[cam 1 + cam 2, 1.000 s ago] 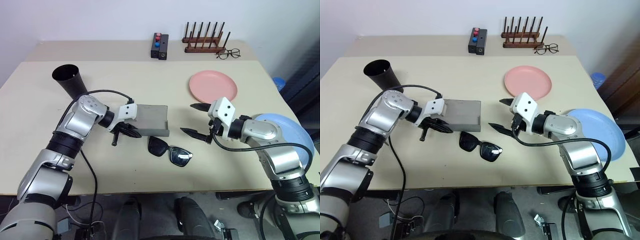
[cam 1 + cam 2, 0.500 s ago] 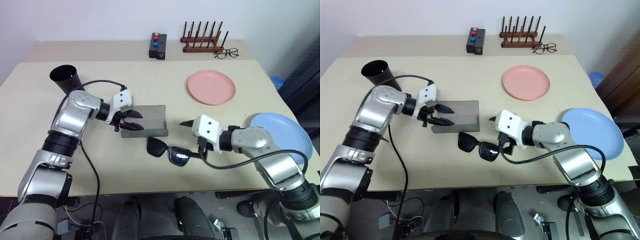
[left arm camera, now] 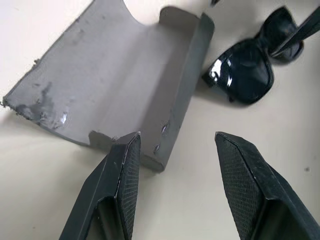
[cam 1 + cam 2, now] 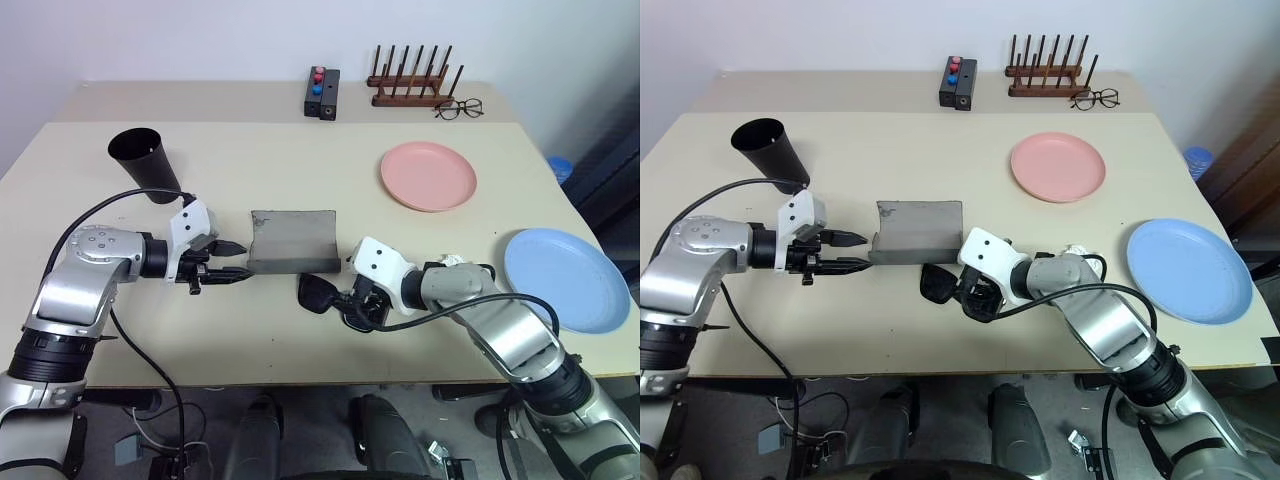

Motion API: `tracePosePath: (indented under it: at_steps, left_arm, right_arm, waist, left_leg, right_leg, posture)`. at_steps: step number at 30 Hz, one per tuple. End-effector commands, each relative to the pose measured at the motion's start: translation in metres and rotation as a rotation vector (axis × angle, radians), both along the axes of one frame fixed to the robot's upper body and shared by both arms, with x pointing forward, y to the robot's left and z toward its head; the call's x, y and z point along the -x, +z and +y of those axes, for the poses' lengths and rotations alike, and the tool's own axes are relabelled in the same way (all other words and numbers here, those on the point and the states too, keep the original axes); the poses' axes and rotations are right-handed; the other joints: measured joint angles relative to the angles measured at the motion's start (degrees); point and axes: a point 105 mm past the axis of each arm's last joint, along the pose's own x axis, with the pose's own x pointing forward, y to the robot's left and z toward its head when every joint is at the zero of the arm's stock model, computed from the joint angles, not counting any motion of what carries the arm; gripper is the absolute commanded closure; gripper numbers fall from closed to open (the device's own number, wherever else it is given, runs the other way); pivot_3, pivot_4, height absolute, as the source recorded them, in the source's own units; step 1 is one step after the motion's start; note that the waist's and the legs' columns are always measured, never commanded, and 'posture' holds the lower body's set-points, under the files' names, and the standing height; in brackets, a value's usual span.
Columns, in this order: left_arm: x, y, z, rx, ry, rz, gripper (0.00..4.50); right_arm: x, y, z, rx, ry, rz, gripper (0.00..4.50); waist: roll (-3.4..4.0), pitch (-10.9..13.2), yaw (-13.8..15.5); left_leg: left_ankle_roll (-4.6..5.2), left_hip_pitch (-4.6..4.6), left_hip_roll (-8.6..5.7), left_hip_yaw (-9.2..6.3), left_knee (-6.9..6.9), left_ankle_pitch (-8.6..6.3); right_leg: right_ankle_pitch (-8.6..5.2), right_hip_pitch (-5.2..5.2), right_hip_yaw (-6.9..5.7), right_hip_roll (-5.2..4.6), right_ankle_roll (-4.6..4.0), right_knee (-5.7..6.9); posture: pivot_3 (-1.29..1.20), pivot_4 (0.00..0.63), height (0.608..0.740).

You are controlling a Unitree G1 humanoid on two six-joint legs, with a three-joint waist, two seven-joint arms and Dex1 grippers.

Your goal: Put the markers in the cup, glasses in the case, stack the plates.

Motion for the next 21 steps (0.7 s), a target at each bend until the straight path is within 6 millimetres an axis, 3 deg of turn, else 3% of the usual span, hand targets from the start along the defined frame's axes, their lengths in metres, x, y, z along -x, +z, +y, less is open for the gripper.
tracePosePath:
  at_steps: [1, 9, 21]
  left_arm:
    - [0.004, 0.011, 0.000, 0.019, 0.013, -0.039, 2.11]
    - [0.003, 0.010, -0.007, 0.047, 0.020, -0.041, 2.11]
    - [0.016, 0.005, -0.010, 0.036, -0.035, 0.013, 2.11]
  right_arm:
    - [-0.003, 0.011, -0.007, 0.038, -0.015, -0.049, 0.00]
    - [-0.006, 0.016, -0.021, 0.142, -0.019, -0.101, 0.00]
    - [-0.003, 0.017, -0.016, 0.248, 0.145, -0.213, 0.00]
  waist:
    - [0.00, 0.0, -0.1]
    - [0.00, 0.0, -0.2]
    - [0.00, 0.0, -0.5]
  left_leg:
    - [0.00, 0.00, 0.00, 0.00, 0.00, 0.00]
    - [0.00, 0.00, 0.00, 0.00, 0.00, 0.00]
    - [0.00, 0.00, 0.00, 0.01, -0.02, 0.00]
  right_leg:
    - [0.00, 0.00, 0.00, 0.00, 0.00, 0.00]
    - [0.00, 0.00, 0.00, -0.01, 0.00, -0.02]
    - [0.00, -0.03, 0.00, 0.00, 0.01, -0.03]
  posture:
    - [0.00, 0.150, 0.738]
    - [0.00, 0.150, 0.738]
    - [0.00, 0.150, 0.738]
